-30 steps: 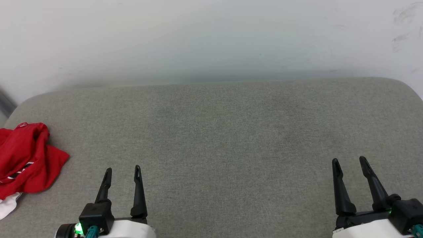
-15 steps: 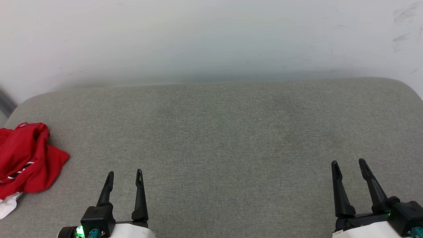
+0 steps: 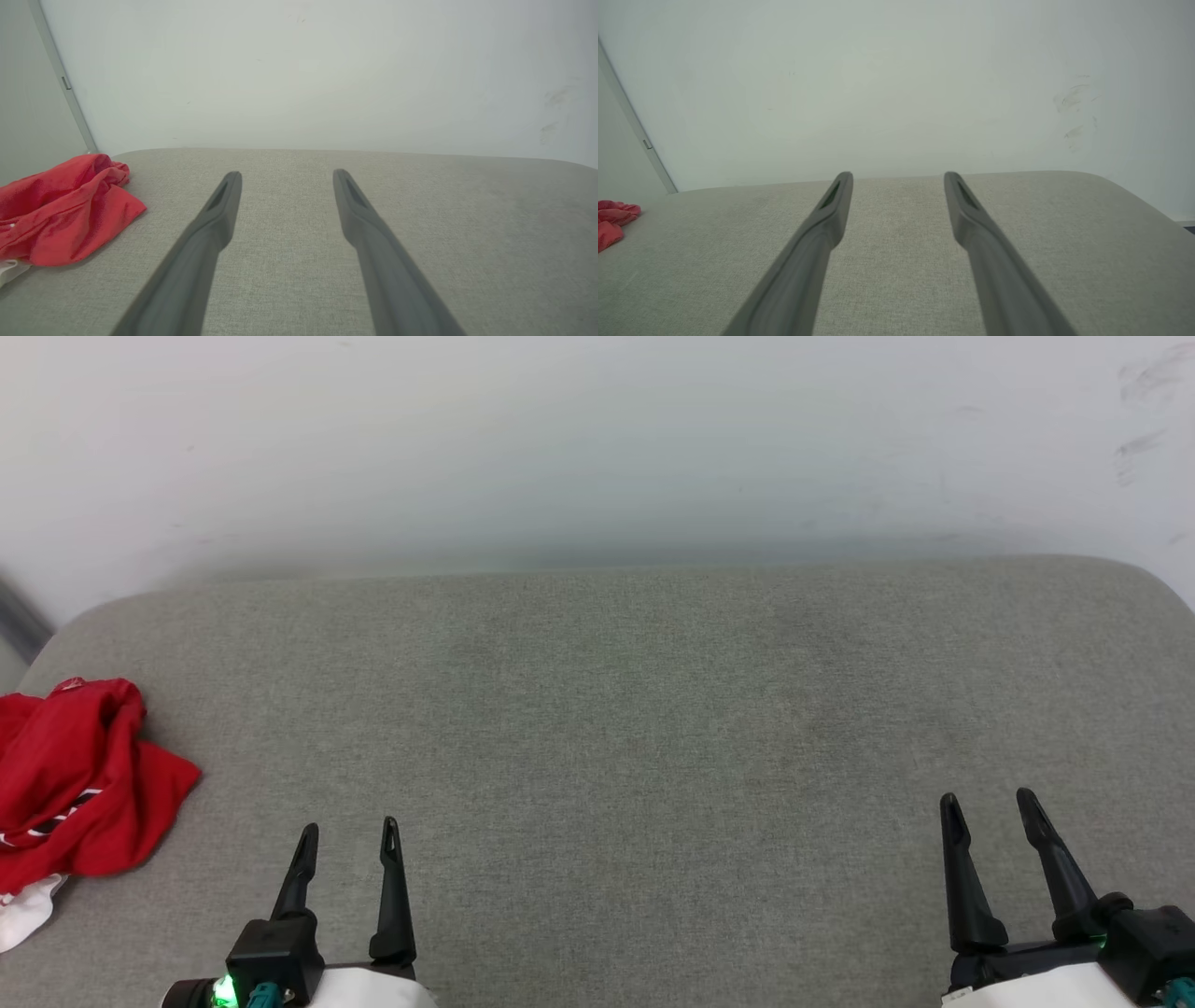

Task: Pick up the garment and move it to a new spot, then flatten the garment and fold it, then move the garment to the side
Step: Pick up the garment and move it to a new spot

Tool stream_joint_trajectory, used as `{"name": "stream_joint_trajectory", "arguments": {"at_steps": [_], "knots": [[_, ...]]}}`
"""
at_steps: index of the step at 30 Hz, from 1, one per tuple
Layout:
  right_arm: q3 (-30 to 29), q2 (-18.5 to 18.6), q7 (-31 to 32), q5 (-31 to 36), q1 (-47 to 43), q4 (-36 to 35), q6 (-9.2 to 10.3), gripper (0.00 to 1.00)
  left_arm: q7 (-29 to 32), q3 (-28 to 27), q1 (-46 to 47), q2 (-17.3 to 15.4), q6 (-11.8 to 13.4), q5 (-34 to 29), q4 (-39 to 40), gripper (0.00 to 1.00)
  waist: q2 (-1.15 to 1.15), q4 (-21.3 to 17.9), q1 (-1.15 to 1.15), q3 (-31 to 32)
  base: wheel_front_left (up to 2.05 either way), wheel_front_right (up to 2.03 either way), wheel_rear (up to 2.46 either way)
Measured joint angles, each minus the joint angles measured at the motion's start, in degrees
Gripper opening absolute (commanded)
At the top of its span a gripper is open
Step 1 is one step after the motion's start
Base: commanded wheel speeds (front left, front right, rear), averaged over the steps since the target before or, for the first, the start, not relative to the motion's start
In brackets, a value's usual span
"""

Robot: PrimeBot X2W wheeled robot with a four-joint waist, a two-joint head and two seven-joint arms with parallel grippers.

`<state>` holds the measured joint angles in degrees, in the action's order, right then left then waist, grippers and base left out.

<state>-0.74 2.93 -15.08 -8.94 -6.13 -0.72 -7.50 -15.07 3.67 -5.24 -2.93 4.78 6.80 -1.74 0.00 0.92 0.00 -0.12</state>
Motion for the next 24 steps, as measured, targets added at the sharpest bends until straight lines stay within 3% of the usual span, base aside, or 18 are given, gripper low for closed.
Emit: {"name": "stream_joint_trajectory", "arguments": {"at_steps": [13, 21, 24], "knots": [[0.0, 0.0, 0.0, 1.2, -0.5, -0.4, 0.0, 1.0, 0.0, -1.0, 0.0, 0.0, 0.9, -0.6, 0.1, 1.0, 0.0, 4.7, 0.0, -0.3, 0.0, 0.0, 0.0], [0.4, 0.0, 0.0, 2.1, -0.9, -0.6, 0.0, 1.0, 0.0, -2.6, -0.2, 0.0, 2.1, -0.3, 0.3, 1.0, 0.0, 10.7, 0.0, -0.5, 0.0, 0.0, 0.0], [1.0, 0.0, 0.0, 3.1, -0.9, -0.6, 0.0, 1.0, 0.0, -4.0, -0.7, 0.0, 3.3, 0.3, 0.5, 1.0, 0.0, 14.8, -0.01, -0.5, 0.0, 0.0, 0.0]]}}
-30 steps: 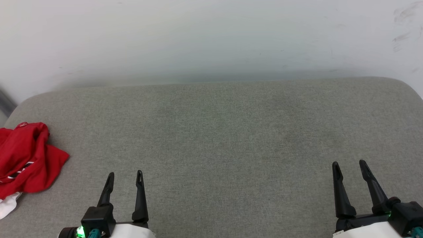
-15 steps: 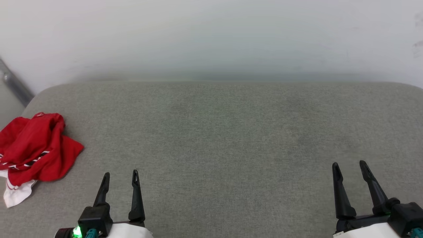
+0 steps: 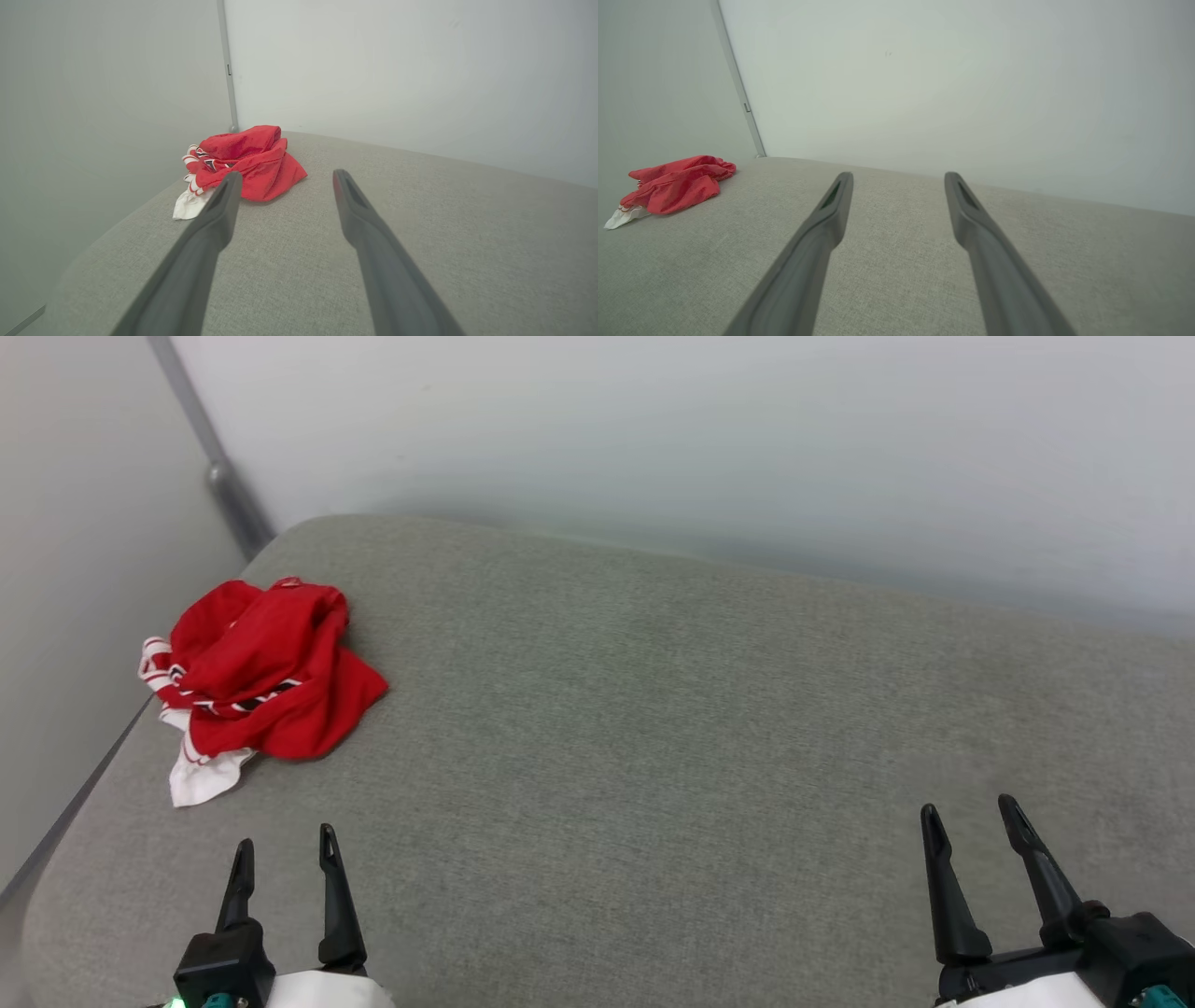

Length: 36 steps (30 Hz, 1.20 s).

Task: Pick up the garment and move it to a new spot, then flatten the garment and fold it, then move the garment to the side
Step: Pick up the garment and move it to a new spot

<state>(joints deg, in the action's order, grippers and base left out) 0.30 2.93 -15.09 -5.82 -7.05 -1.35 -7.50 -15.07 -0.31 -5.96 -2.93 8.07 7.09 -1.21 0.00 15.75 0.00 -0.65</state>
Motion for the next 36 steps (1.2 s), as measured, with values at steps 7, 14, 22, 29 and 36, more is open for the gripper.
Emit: {"name": "stream_joint_trajectory", "arguments": {"at_steps": [7, 14, 22, 29, 36], "knots": [[-0.1, 0.0, 0.0, 0.7, 0.0, -0.2, 0.0, 1.0, 0.0, -1.5, -0.6, 0.0, 0.7, 0.1, 0.2, 1.0, 0.0, 5.4, 0.0, -0.1, 0.0, 0.0, 0.0], [0.2, 0.0, 0.0, 0.8, -0.1, -0.2, 0.0, 1.0, 0.0, -1.8, -0.7, 0.0, 0.6, 0.3, 0.2, 1.0, 0.0, 10.4, 0.0, 0.0, 0.0, 0.0, 0.0], [2.0, 0.0, 0.0, 1.6, 0.4, 0.2, -0.01, 1.0, 0.0, -2.3, -1.9, 0.0, 1.5, 0.7, 1.1, 1.0, 0.0, 13.6, 0.01, -0.6, 0.0, 0.0, 0.0], [2.4, 0.0, 0.0, 2.0, 1.1, 0.5, -0.01, 1.0, 0.0, -2.3, -2.0, 0.0, 1.7, 1.5, 0.3, 1.0, 0.0, 13.7, 0.0, -1.0, 0.0, 0.0, 0.0], [1.1, 0.0, 0.0, 3.1, 0.9, -0.6, -0.01, 1.0, 0.0, -4.9, 6.8, -2.7, -3.7, 0.2, -5.1, 1.0, 0.0, 13.3, 0.0, -2.1, 0.0, 0.0, 0.0]]}}
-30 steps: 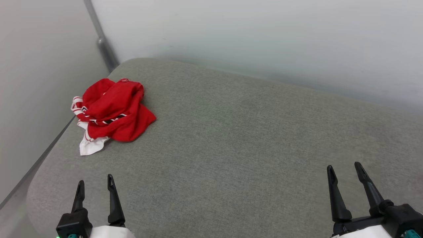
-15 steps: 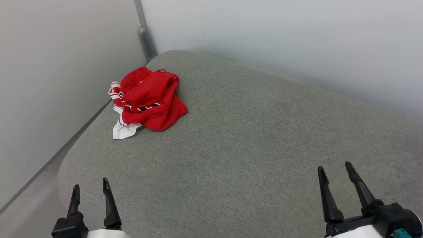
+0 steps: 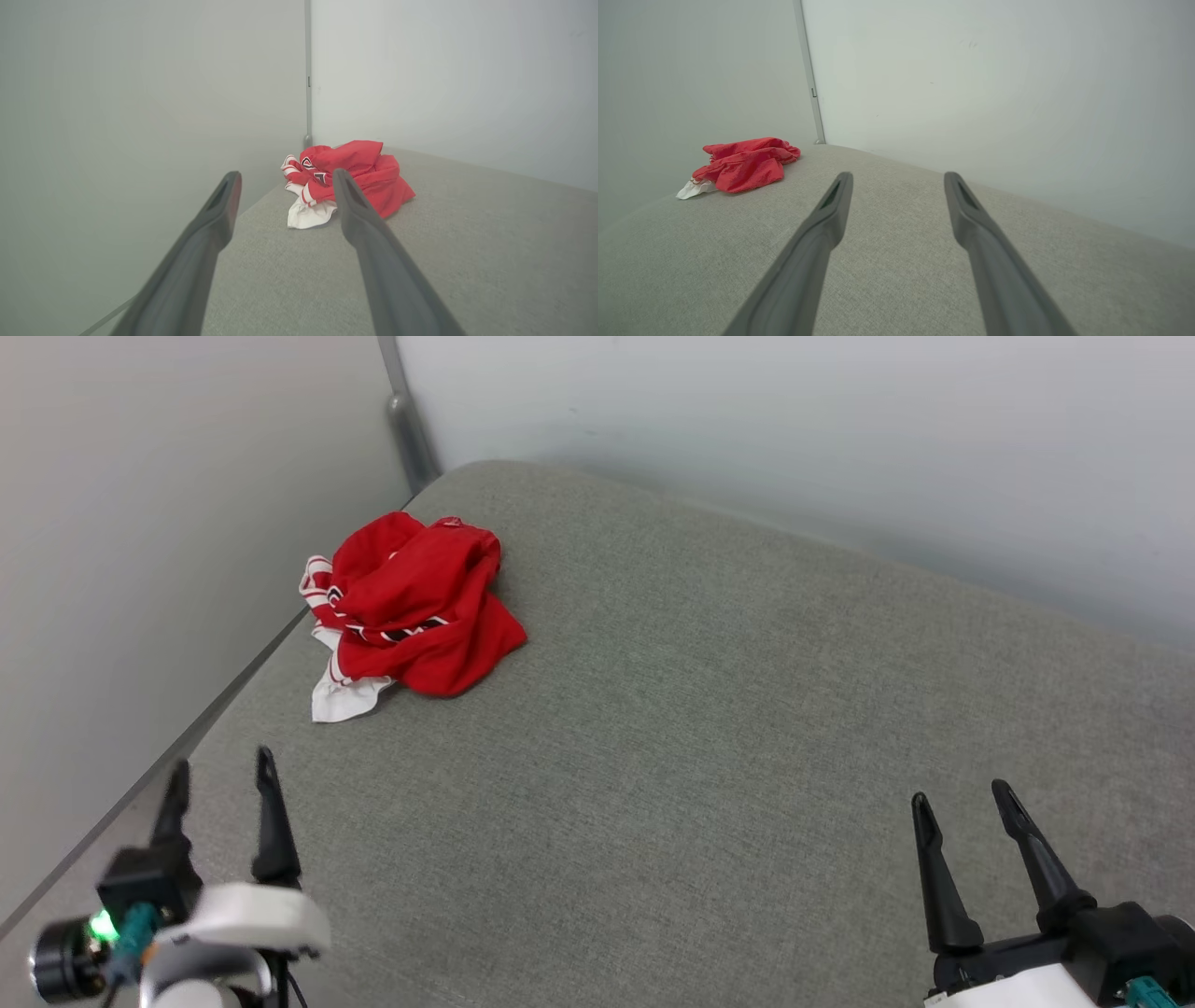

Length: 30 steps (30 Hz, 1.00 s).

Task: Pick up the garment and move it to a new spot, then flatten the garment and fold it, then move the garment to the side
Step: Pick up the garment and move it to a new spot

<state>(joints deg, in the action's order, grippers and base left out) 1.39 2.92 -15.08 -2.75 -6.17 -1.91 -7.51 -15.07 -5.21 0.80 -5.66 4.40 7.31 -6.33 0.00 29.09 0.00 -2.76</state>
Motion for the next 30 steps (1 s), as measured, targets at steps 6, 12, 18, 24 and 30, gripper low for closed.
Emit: {"name": "stream_joint_trajectory", "arguments": {"at_steps": [6, 12, 18, 24, 30], "knots": [[-1.2, 0.0, 0.0, 3.5, 1.5, -2.0, 0.0, 1.0, 0.0, -3.4, 14.5, -6.0, -4.7, 2.3, -7.0, 1.0, 0.0, -1.6, 0.0, -4.0, 0.0, 0.0, 0.0], [-3.3, 0.0, 0.0, 7.4, 4.4, -4.7, 0.0, 1.0, 0.6, -5.2, 29.6, -11.6, -7.9, 5.2, -13.7, 1.0, 0.0, -3.7, 0.01, -10.7, 0.0, 0.0, 0.0], [-3.9, 0.1, 0.0, 10.1, 7.8, -7.6, 0.0, 1.0, 5.3, -6.4, 42.2, -18.2, -10.0, 8.8, -20.3, 1.0, 0.0, -6.1, 0.01, -17.8, 0.0, 0.0, 0.0], [-4.6, 1.5, 0.0, 10.8, 10.3, -10.5, 0.0, 1.0, 15.8, -4.4, 51.4, -23.9, -11.5, 13.6, -28.0, 1.0, 0.0, -8.8, 0.02, -24.1, 0.0, 0.0, 0.0], [-4.7, 2.6, 0.0, 11.2, 11.3, -12.9, 0.0, 1.0, 30.9, 4.5, 54.6, -27.9, -11.8, 24.7, -30.7, 1.0, 0.0, -11.0, 0.01, -28.9, 0.0, 0.0, 0.0]]}}
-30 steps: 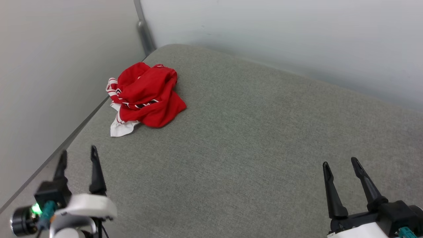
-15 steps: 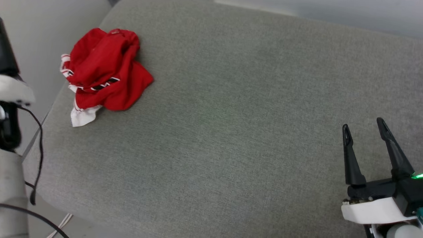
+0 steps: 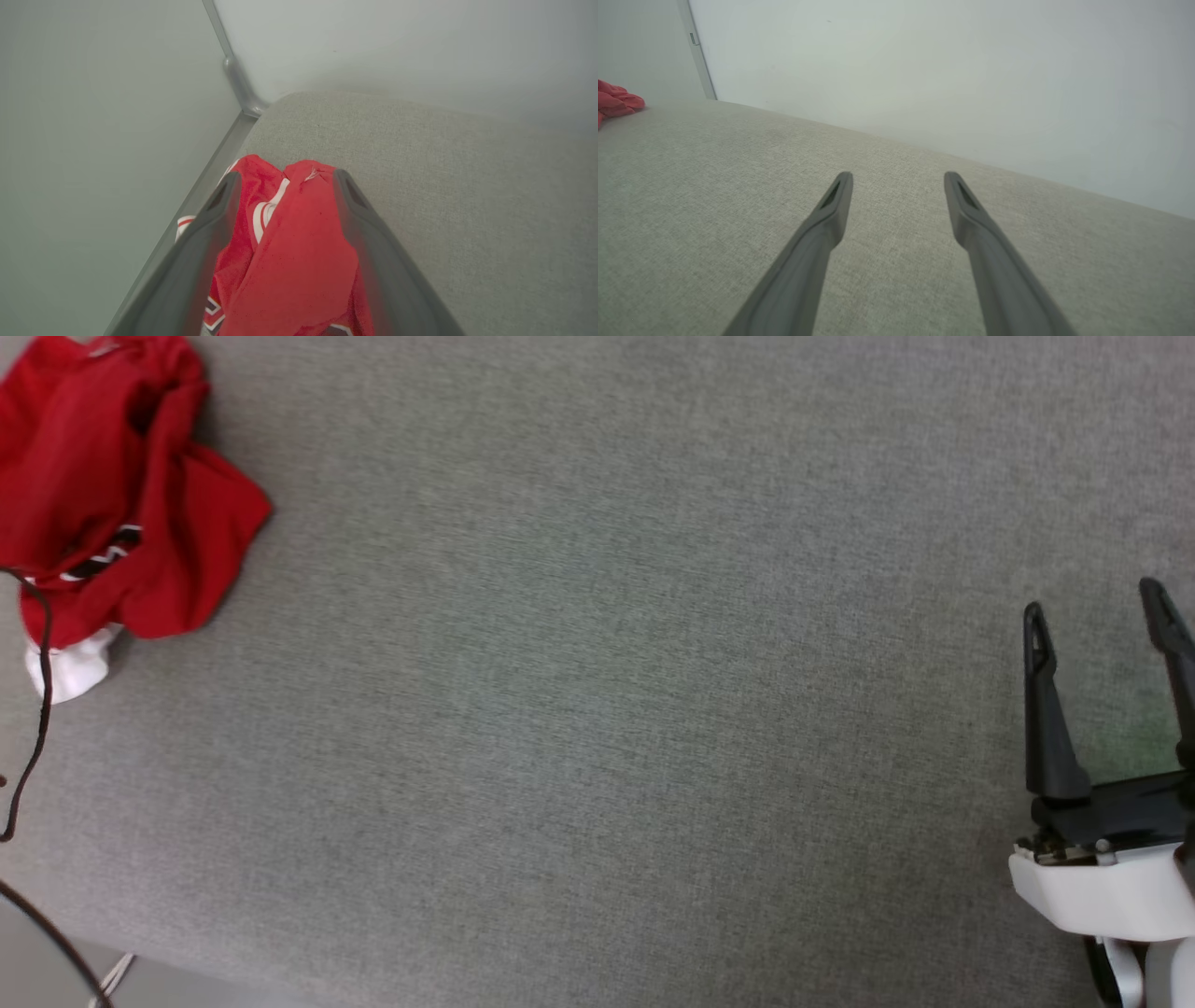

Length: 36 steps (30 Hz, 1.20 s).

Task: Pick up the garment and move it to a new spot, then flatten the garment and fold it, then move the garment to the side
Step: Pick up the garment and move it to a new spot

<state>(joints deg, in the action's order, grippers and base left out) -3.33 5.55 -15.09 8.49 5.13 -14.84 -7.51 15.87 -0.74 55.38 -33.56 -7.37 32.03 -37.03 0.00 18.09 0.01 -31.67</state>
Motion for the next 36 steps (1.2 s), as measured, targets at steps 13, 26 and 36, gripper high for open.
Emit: {"name": "stream_joint_trajectory", "arguments": {"at_steps": [13, 26, 36], "knots": [[-0.2, 1.8, 0.0, 0.9, 1.8, -2.7, 0.0, 1.0, 24.4, 12.9, -2.2, -7.5, 0.0, 24.3, 0.1, 1.0, 0.0, -2.9, 0.0, -6.4, 0.0, 0.0, 0.0], [0.1, 2.1, 0.0, 1.2, 2.2, -2.6, 0.0, 1.0, 21.3, 20.3, -3.1, -7.3, 0.0, 28.2, -2.5, 0.0, 0.0, -3.3, -0.01, -7.9, 0.0, 0.0, 0.0], [2.1, 0.8, 0.0, 0.2, 1.7, 1.0, 0.0, 1.0, 15.1, 25.3, -0.8, -13.3, 0.0, 26.9, 1.9, 0.0, 0.0, -3.0, -0.01, -1.4, 0.0, 0.0, 0.0]]}}
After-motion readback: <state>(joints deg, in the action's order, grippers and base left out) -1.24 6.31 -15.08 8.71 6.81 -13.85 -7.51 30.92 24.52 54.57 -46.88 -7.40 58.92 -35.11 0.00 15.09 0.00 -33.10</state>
